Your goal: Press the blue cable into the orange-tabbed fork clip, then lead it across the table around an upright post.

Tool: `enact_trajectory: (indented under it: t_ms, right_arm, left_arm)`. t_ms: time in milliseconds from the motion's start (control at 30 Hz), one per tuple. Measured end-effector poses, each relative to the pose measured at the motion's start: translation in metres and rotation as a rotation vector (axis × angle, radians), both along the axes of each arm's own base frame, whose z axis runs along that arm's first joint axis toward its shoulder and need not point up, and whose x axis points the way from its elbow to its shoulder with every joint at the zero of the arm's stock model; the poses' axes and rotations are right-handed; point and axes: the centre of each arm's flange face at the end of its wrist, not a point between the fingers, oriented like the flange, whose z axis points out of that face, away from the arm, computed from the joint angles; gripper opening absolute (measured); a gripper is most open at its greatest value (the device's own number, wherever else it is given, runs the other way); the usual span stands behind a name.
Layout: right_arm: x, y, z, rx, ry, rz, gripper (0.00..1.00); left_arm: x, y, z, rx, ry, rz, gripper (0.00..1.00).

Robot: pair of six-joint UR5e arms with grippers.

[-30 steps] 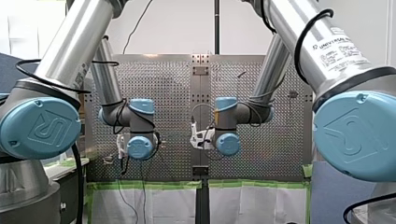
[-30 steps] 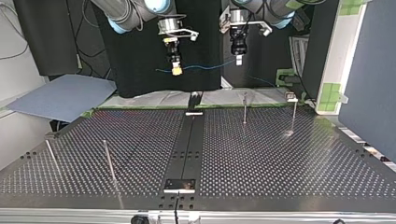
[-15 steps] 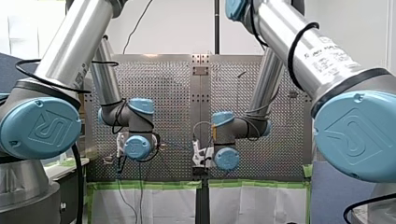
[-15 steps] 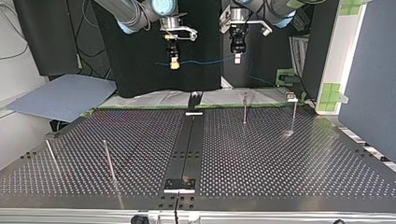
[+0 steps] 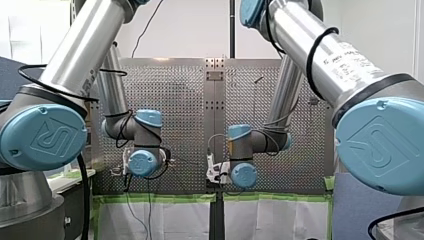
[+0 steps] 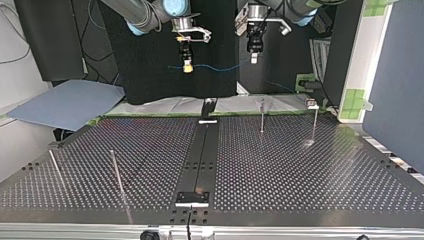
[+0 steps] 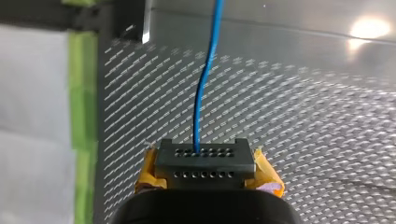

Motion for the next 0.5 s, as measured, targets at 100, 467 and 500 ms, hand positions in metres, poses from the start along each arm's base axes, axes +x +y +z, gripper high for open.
enact_trajectory:
  t_ms: [100,467,500]
  right_arm:
    - [0.009,-0.002,0.015,-0.021,-0.06,0.027,0.0]
    - [0.037,-0.011,0.025,-0.035,-0.202,0.128,0.0]
    - [0.039,-0.012,0.023,-0.034,-0.204,0.136,0.0]
  left_arm:
    - [-0.01,0.006,-0.011,-0.012,0.022,0.002,0.0]
    - [-0.031,0.028,-0.043,-0.082,0.073,0.046,0.0]
    - [-0.029,0.029,-0.045,-0.093,0.073,0.049,0.0]
